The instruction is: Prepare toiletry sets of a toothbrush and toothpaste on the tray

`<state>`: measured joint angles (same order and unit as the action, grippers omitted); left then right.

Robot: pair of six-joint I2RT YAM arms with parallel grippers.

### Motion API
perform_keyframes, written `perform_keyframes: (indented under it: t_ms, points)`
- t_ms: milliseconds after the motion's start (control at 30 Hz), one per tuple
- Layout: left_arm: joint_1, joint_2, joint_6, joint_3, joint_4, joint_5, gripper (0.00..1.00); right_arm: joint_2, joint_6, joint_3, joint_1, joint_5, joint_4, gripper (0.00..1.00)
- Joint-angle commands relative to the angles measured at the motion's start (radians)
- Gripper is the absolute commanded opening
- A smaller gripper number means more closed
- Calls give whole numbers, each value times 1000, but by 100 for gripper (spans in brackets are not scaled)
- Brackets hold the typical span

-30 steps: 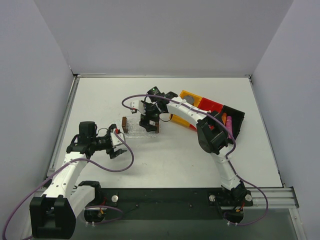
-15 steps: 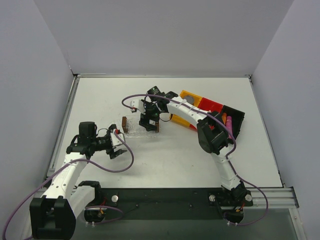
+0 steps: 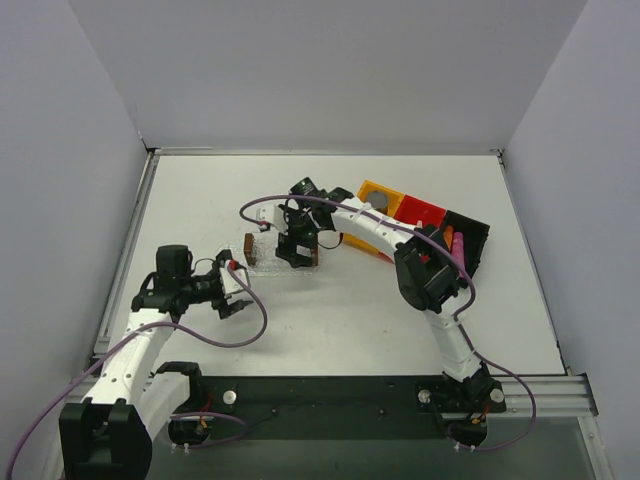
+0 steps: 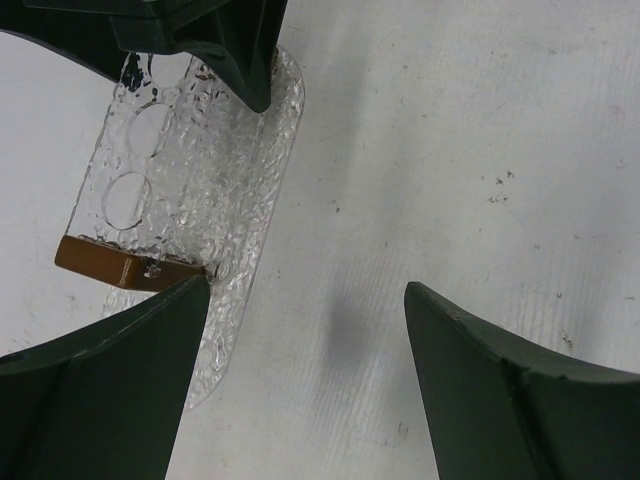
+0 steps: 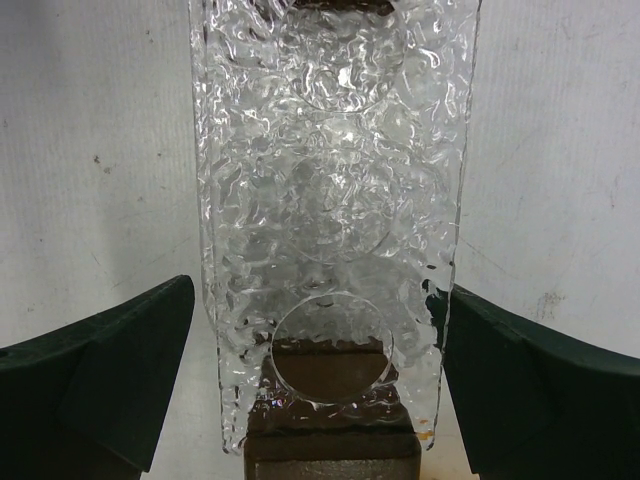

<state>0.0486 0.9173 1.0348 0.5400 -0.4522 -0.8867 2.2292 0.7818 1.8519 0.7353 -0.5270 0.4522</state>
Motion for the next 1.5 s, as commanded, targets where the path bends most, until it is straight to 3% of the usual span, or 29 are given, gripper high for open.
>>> perform_keyframes:
  t_ms: [0,1200,1467]
  points:
    - [-15,-20,8,0,17,-17,90,-77,-15,-16,9,7,10,97]
    - [-43,-34,10,3,-8,0,90,-72,155,-68,12,-2,3,73]
    - [-73,-38,11,8,-13,-6,90,-57,136,-48,10,12,2,77]
